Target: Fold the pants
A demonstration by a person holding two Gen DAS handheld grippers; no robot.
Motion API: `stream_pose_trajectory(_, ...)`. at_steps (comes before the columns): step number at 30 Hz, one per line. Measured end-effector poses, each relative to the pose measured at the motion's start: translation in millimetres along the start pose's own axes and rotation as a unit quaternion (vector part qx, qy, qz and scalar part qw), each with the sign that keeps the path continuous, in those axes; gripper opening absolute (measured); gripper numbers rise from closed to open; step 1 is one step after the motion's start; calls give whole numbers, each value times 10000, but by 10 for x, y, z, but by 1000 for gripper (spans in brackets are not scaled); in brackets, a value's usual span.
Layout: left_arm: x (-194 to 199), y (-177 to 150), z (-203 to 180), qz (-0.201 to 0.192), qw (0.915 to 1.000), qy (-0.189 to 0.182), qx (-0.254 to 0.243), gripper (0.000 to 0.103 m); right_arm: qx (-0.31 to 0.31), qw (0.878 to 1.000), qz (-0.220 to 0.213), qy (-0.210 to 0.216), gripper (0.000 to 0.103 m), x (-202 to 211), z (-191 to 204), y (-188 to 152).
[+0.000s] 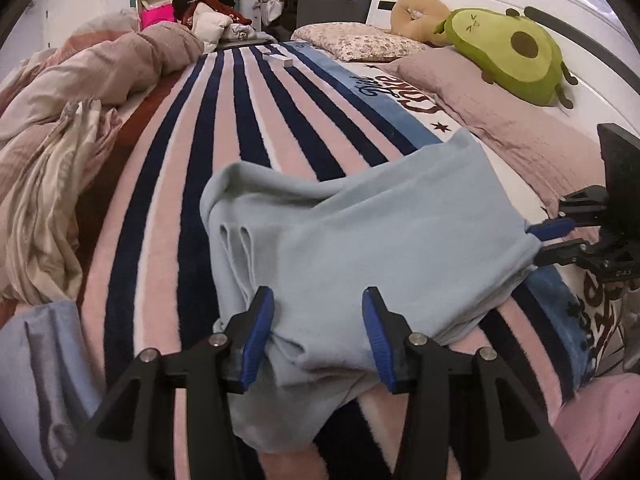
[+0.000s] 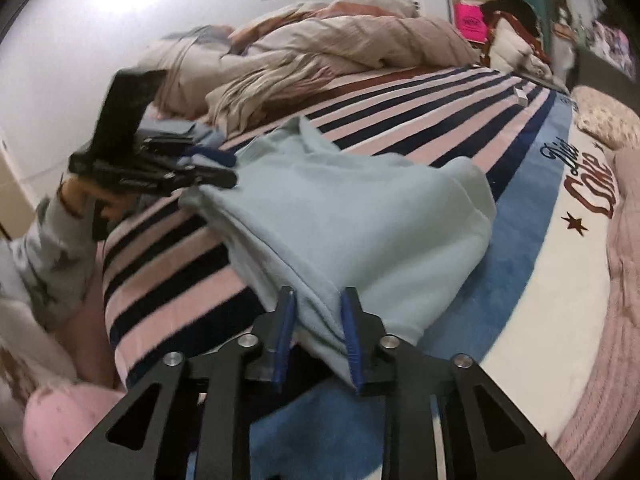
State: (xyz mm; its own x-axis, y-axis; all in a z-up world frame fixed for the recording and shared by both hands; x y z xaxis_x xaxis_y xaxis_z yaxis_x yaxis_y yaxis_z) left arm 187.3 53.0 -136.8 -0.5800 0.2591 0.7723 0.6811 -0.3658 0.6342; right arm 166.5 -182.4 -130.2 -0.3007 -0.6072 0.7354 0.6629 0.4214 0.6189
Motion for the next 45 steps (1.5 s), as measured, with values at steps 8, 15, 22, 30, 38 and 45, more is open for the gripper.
stream_pose_trajectory(8,23,-40,-46,48,9998,183,-70,50,-101,9996,260,-4,11,-16,1,-183)
stream_pose_trajectory(15,193,-8,60,-208,9995,162,200,66,-285,9988,400,-27,14,-20,-34,-220)
stream_pose_trajectory(22,245,15,383,-355,9955,239,851,72,-685,9970,-348,97,57,314,-112,3)
stream_pose_trajectory(30,-148,-93,487,47,9917,-138,1275,72,-1960,9804,-116,-181,69,-114,-684,102)
stream_pose_trajectory(38,-372,-147,447,75,9874,-563,1476,55,-2284,9726,-24,440,64,-430,-769,85)
stream_pose_trajectory(45,-276,-90,354,-36,9909,-420,1276,32,-2270,9722,-69,563,29,-475,-642,98)
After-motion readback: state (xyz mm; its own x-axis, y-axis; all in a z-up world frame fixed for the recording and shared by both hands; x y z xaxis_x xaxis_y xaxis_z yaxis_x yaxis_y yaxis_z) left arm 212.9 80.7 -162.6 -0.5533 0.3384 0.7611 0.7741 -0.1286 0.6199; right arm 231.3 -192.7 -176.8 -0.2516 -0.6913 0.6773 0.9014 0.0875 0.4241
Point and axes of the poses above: each gripper's, at about its wrist camera, not at the fingertips, and x roughly against the way its jaws point, z to its left, y to its top, the point moved 3 cm from there along -x, roughly the way its jaws point, and after that the axes turned 10 degrees about -x, right-handed, at the moved point
